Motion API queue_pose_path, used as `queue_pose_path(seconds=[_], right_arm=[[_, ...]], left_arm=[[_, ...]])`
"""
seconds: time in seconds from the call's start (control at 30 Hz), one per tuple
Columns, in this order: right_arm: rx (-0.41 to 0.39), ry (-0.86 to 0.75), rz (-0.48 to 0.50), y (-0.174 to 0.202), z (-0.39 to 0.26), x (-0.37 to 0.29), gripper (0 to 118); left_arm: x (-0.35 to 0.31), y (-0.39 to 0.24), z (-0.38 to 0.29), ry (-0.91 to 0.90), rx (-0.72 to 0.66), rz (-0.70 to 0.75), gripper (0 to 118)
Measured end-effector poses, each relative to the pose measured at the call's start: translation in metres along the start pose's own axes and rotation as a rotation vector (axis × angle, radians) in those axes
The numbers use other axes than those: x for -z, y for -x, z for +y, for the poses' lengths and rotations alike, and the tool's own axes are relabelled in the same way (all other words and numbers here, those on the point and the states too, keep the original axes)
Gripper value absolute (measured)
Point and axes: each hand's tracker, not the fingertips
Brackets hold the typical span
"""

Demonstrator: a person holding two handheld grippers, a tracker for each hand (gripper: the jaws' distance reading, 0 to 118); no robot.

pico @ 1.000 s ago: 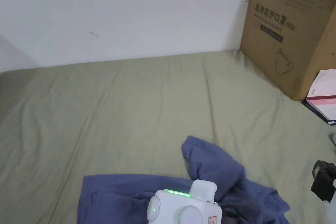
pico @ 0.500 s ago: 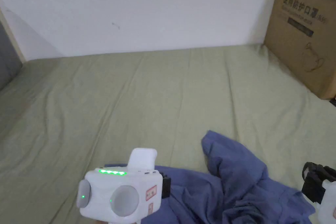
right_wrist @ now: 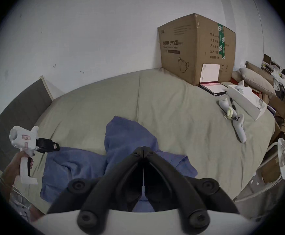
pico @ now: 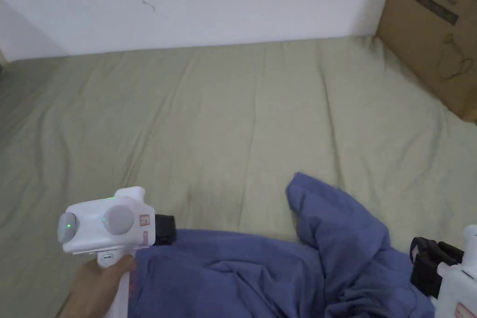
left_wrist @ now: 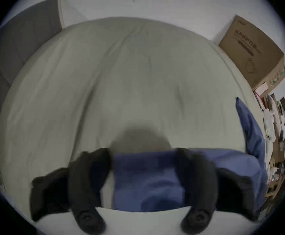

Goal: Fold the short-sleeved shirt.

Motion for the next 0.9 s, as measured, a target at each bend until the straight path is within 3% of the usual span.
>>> queue_pose_path(seconds=[0.03,0.1,0.13,0.17,0.2,0.23,0.27,0.4,0.43,0.47,0.5,0.53,0.6,0.63,0.73,0.8,0.87,0.9], right_arm=[[-0.005,0.007,-0.003,0.000,-0.001,0.002,1],[-0.012,0.023,-0.007,-0.003,-0.003,0.006,1],[-0.015,0.025,-0.006,-0.007,-0.004,0.007,1],[-0.019,0.027,-0.004,-0.009,-0.005,0.007,1],[-0.022,0.030,-0.004,-0.010,-0.005,0.008,1],[-0.024,0.032,-0.003,-0.012,-0.005,0.009,1],[-0.021,0.034,0.002,-0.016,-0.006,0.011,1],[-0.005,0.050,0.074,-0.030,0.010,0.021,2],[-0.003,0.065,0.111,-0.035,0.017,0.028,14],[-0.010,0.107,0.135,-0.039,0.025,0.039,34],[-0.021,0.124,0.131,-0.043,0.033,0.051,34],[-0.030,0.149,0.135,-0.046,0.039,0.063,42],[-0.048,0.218,0.150,-0.054,0.049,0.099,78],[-0.051,0.223,0.154,-0.058,0.051,0.116,83],[-0.082,0.397,0.080,-0.060,0.048,0.170,83],[-0.058,0.499,0.090,-0.066,0.039,0.199,83],[-0.026,0.557,0.127,-0.066,0.027,0.213,70],[-0.088,0.511,0.071,-0.062,0.024,0.211,70]], left_arm=[[0.008,-0.009,-0.005,0.011,0.058,0.088,73],[0.001,-0.014,-0.010,-0.037,0.076,0.098,66],[-0.004,-0.013,-0.010,-0.044,0.046,0.088,43],[-0.015,-0.018,-0.015,-0.061,0.027,0.096,12],[-0.020,-0.017,-0.015,-0.079,0.021,0.124,2],[-0.024,-0.017,-0.016,-0.098,0.018,0.185,2],[-0.026,-0.015,-0.014,-0.060,0.010,0.089,2],[-0.047,-0.018,-0.016,-0.075,0.025,0.096,2],[-0.051,-0.017,-0.015,-0.091,0.015,0.082,2],[-0.058,-0.016,-0.015,-0.097,0.012,0.072,2],[-0.065,-0.017,-0.016,-0.106,0.016,0.076,2],[-0.071,-0.019,-0.017,-0.125,0.028,0.080,2],[-0.081,-0.018,-0.017,-0.146,0.074,0.082,2],[-0.086,-0.020,-0.019,-0.158,0.080,0.084,2],[-0.098,-0.017,-0.021,-0.196,0.069,0.065,2],[-0.104,-0.016,-0.020,-0.203,0.065,0.060,2],[-0.106,-0.015,-0.019,-0.212,0.072,0.071,2],[-0.108,-0.015,-0.019,-0.212,0.079,0.080,2]])
